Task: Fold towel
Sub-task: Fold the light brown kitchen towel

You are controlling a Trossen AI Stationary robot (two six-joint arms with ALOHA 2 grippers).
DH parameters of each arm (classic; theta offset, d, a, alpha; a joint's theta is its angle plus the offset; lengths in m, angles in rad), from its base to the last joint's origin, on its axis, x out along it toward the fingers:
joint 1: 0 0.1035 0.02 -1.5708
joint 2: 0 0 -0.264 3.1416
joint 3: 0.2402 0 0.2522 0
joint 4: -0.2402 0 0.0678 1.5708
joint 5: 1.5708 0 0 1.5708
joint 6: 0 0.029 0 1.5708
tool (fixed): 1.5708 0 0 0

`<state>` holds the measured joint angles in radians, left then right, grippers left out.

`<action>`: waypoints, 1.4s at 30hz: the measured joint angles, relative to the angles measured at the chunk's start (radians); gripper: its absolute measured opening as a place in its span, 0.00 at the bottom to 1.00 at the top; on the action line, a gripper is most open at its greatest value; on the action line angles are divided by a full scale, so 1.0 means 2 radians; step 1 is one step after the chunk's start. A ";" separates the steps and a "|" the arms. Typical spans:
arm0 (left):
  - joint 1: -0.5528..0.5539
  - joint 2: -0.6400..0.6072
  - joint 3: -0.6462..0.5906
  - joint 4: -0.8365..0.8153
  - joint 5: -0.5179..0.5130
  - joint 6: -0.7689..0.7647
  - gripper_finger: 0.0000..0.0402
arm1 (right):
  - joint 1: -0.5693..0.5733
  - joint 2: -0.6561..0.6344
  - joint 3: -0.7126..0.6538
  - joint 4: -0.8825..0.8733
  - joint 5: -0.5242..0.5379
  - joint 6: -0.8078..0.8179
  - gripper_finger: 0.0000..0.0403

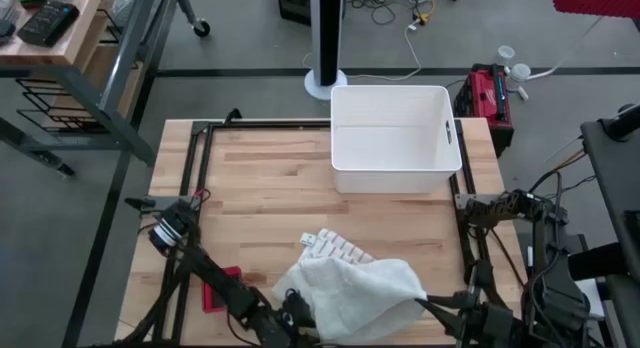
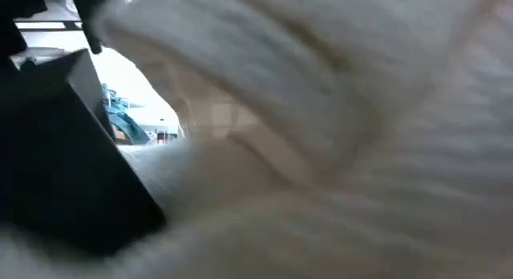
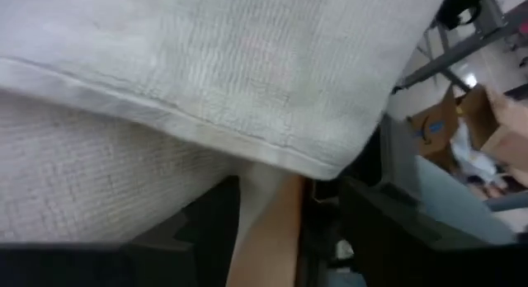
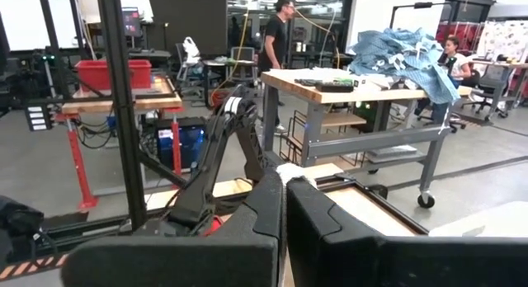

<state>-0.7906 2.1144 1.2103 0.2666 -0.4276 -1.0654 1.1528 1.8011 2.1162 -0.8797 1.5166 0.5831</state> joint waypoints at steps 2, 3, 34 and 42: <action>0.002 0.017 0.018 -0.001 -0.001 0.016 0.49 | -0.001 0.000 0.000 0.000 -0.001 0.000 0.00; 0.002 0.023 0.026 0.000 -0.004 0.027 0.48 | -0.001 0.000 0.000 0.000 -0.003 0.000 0.00; 0.031 0.013 0.025 0.030 -0.028 0.098 0.43 | -0.012 0.006 -0.003 -0.002 -0.003 0.000 0.00; 0.036 0.013 -0.007 0.141 -0.014 0.139 0.13 | -0.012 0.006 -0.003 -0.002 -0.003 -0.003 0.00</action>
<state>-0.7189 2.1403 1.1972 0.5491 -0.4566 -0.7880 1.1294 1.8122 2.1109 -0.8845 1.5105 0.5772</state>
